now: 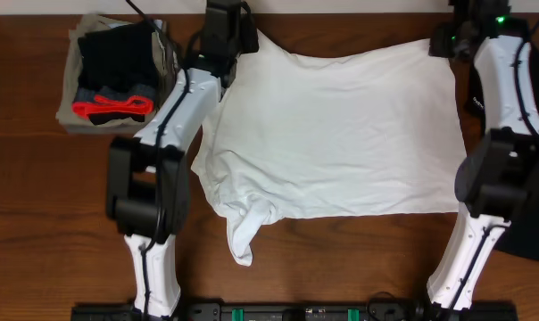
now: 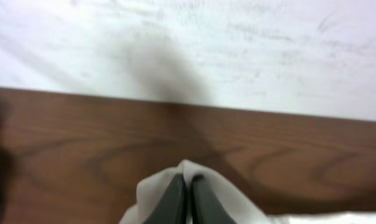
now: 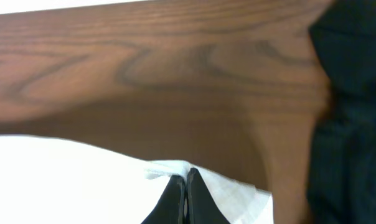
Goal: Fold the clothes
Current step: 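Lay the T-shirt flat on the table and release both grippers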
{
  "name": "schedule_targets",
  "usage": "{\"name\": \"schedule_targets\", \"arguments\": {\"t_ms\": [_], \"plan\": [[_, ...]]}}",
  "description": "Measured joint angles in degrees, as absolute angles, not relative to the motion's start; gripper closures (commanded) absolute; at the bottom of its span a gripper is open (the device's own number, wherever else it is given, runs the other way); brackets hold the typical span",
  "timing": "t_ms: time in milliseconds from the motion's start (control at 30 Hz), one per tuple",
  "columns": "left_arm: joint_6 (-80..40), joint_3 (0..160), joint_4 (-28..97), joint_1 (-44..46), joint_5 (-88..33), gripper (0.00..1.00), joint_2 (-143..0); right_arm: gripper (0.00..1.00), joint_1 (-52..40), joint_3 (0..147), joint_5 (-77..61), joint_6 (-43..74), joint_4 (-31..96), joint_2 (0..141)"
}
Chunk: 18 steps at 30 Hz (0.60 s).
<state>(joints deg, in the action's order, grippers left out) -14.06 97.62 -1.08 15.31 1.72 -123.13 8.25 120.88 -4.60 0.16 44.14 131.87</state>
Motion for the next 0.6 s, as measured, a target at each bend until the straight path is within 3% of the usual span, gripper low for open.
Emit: {"name": "schedule_targets", "arguments": {"t_ms": [267, 600], "plan": [[-13.9, 97.6, -13.7, 15.3, 1.7, 0.94, -132.2, 0.98, 7.7, 120.9, -5.4, 0.3, 35.2, 138.9], [-13.2, 97.6, -19.6, 15.3, 1.7, 0.94, -136.8, 0.81, 7.8, 120.9, -5.6, 0.6, 25.9, 141.2]]}}
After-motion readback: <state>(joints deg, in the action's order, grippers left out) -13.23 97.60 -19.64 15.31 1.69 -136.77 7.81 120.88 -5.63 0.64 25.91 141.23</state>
